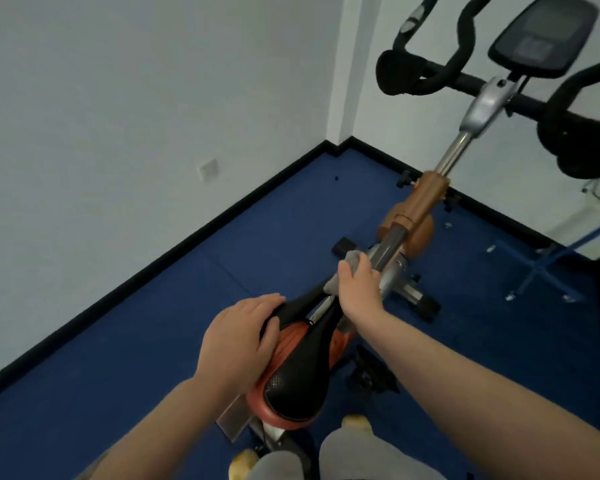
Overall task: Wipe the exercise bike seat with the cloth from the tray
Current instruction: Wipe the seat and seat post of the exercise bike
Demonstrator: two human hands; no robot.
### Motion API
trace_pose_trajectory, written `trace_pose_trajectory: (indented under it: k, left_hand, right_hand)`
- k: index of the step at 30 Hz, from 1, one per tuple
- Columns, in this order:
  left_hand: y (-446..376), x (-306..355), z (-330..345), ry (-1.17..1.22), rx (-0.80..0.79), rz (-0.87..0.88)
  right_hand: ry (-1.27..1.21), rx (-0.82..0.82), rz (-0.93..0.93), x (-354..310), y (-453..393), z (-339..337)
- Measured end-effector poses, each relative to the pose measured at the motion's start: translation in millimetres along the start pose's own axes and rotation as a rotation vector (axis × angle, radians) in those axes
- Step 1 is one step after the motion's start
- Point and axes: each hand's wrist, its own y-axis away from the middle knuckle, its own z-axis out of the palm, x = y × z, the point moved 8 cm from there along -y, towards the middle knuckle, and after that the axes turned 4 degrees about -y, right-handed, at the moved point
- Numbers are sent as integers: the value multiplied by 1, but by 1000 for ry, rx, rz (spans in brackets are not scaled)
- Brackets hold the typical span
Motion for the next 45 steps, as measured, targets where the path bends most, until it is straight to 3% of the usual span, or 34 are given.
trace_pose_trajectory:
  k: [4,9,15,20,24,27,31,34,40,45]
  left_hand:
    - [2,-4,0,58,53,25]
    - [1,-2,-1,79,102,54]
    - [1,-4,3,91,86,65]
    - [1,-1,5,94,88,99]
    - [2,1,3,93,97,111]
    - [2,0,2,92,115,106]
    - [4,1,0,111,150,101]
    - [5,2,-1,108,146,96]
    - [5,1,-3,113,132,83]
    - [5,-1,-4,136,143,56]
  right_hand:
    - [-119,68,144,6,-10,-2]
    - [-175,100,265,45,46,19]
    - [-219,175,325,34,35,17]
    - [1,74,287,40,109,25]
    - [22,-19,289,40,91,26]
    - [-60,54,320,36,80,26]
    - [46,146,142,30,139,27]
    - [105,126,74,29,163,27]
    - [31,64,255,28,113,25]
    - [45,108,237,52,156,29]
